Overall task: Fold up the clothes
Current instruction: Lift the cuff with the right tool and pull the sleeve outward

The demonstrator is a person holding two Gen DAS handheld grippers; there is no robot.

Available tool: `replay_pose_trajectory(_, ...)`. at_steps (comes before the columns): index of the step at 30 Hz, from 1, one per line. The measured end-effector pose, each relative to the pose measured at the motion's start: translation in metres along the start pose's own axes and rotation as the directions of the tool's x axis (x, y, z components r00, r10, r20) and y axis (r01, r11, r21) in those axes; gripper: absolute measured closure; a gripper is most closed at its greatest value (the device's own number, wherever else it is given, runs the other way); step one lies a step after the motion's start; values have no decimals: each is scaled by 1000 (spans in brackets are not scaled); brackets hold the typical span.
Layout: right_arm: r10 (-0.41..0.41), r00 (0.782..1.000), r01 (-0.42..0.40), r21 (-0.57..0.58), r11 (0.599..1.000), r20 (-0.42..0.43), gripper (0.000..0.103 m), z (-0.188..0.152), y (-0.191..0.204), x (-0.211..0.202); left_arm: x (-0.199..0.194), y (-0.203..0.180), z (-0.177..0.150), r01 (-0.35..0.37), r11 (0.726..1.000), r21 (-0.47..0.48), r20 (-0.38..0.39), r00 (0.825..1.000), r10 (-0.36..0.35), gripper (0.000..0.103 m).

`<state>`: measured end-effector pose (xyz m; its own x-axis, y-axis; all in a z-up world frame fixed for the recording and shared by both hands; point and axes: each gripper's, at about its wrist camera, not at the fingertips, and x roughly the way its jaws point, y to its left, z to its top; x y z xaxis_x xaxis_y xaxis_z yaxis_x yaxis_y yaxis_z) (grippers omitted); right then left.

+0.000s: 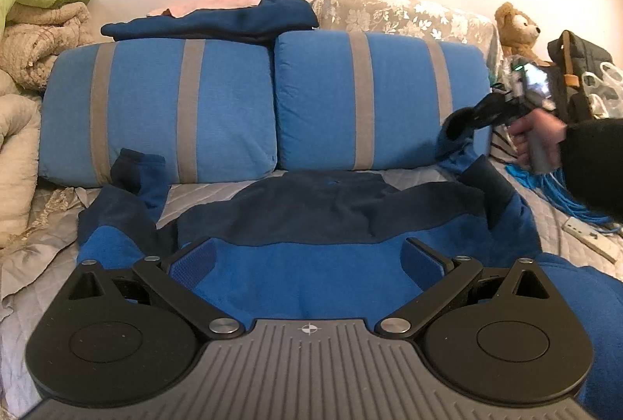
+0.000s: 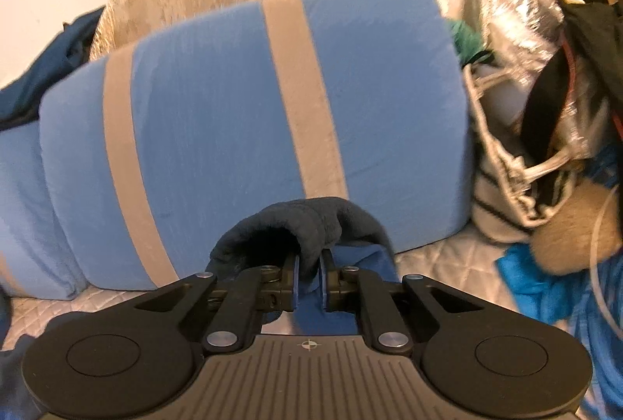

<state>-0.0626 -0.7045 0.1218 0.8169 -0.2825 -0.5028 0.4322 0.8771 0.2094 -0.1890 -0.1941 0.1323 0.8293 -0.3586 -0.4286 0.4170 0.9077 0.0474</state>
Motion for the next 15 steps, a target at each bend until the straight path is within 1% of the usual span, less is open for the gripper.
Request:
replay_pose_trajectory(4,15,1000,-15,34,999,7,91,5,-20,-41,-1,-3,0,-29,999,24,2,1000,29,0)
replay_pose_trajectory(7,47,999,-48,88,995,6,91,3,-39,-68,-1,-8,0,-55,997,49,3,998,55,0)
replay_pose_trajectory(11,93,996,-93,151,984,10,92,1,-54,-102,-1,-16,0,-96,990,99,4,995,96,0)
replay_pose_trajectory(13,105,994,-106,149,983,13,92,0,-57,-116,-2,-20,-1,-115,985,126,8,993,115,0)
replay_pose_trajectory(15,102,995,-103,121,987,11,92,-1,-60,-129,-4,-22,-2,-134,980,144,14,991,134,0)
